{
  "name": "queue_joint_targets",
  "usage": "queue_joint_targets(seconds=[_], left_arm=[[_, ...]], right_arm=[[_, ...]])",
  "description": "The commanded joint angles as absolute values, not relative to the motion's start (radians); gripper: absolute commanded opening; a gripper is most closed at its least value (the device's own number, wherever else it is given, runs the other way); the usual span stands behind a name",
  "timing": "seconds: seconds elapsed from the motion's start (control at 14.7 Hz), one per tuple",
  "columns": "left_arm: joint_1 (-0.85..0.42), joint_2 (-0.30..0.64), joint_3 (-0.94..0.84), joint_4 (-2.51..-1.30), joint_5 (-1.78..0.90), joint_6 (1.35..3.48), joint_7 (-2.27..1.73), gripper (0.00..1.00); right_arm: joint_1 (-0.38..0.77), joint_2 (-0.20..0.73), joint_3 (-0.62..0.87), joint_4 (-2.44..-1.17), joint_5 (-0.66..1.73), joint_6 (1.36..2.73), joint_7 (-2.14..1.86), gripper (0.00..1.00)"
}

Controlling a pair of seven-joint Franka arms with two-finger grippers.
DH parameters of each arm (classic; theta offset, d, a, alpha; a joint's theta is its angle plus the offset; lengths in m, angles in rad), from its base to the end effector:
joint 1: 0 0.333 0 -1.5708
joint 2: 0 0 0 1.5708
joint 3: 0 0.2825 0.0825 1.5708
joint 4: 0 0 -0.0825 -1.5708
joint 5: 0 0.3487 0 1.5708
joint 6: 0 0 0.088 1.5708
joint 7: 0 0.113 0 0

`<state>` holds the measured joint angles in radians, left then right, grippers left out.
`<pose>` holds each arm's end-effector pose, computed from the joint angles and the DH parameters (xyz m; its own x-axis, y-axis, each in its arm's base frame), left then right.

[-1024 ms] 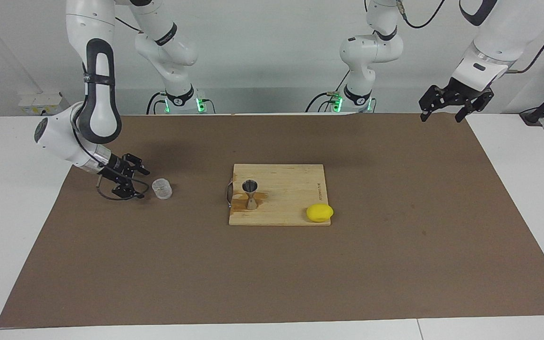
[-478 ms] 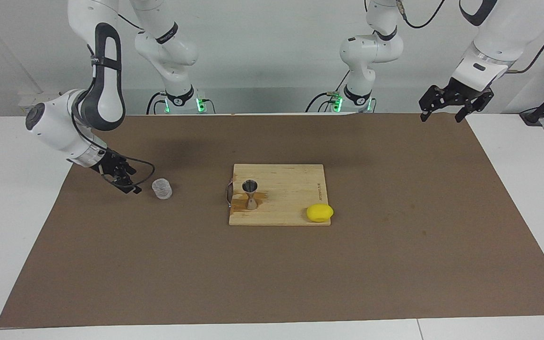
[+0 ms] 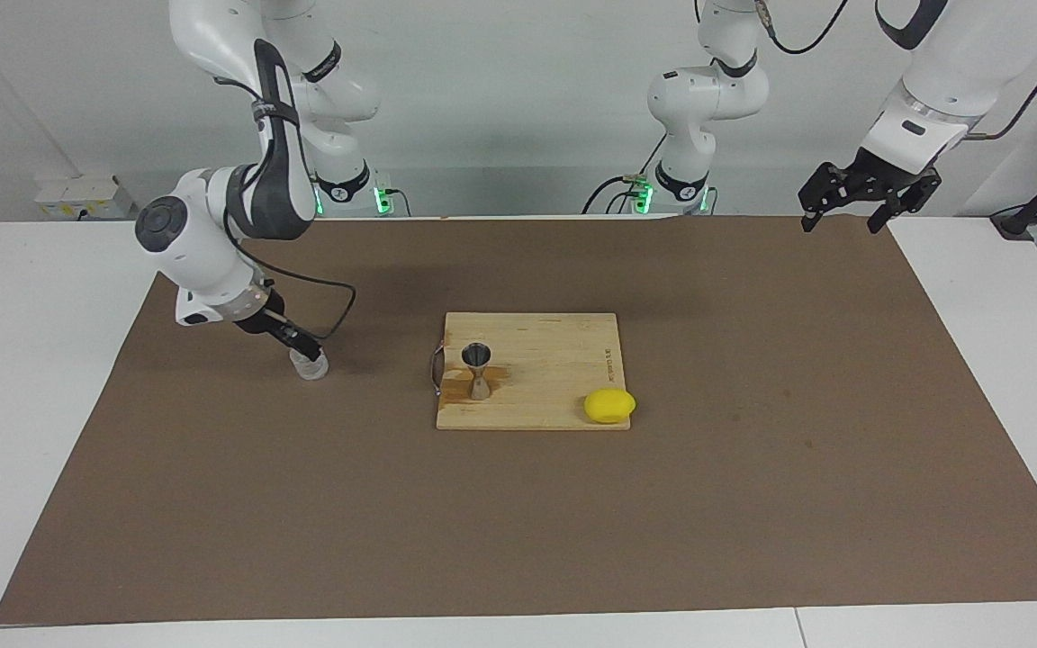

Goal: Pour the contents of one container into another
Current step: 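Lower the clear cup onto the table at its starting spot with the right gripper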

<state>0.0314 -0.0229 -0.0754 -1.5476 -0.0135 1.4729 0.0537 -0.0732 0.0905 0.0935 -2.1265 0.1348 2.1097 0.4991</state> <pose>0.5020 -0.0242 0.5984 0.9938 -0.0987 -0.0511 -0.0981 -0.9951 0.0145 0.5112 0.0171 0.3416 0.8423 -0.5169 -0.1528 -0.5288 -0.8474 -0.0485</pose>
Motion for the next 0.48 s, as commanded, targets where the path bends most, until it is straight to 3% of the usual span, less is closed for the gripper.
queue_joint_targets(seconds=[0.0, 0.2, 0.41], left_arm=[[0.029, -0.048, -0.071, -1.569, -0.011, 1.465, 0.055, 1.00], [0.029, -0.048, -0.071, -1.572, -0.011, 1.465, 0.055, 1.00], [0.029, -0.048, -0.071, -1.569, -0.011, 1.465, 0.055, 1.00]], right_arm=[[0.007, 0.029, 0.091, -2.131, 0.089, 2.092, 0.463, 0.99], [0.047, -0.021, 0.094, -2.112, 0.025, 2.065, 0.460, 0.99], [0.046, -0.035, 0.092, -1.973, 0.020, 1.915, 0.424, 0.99]])
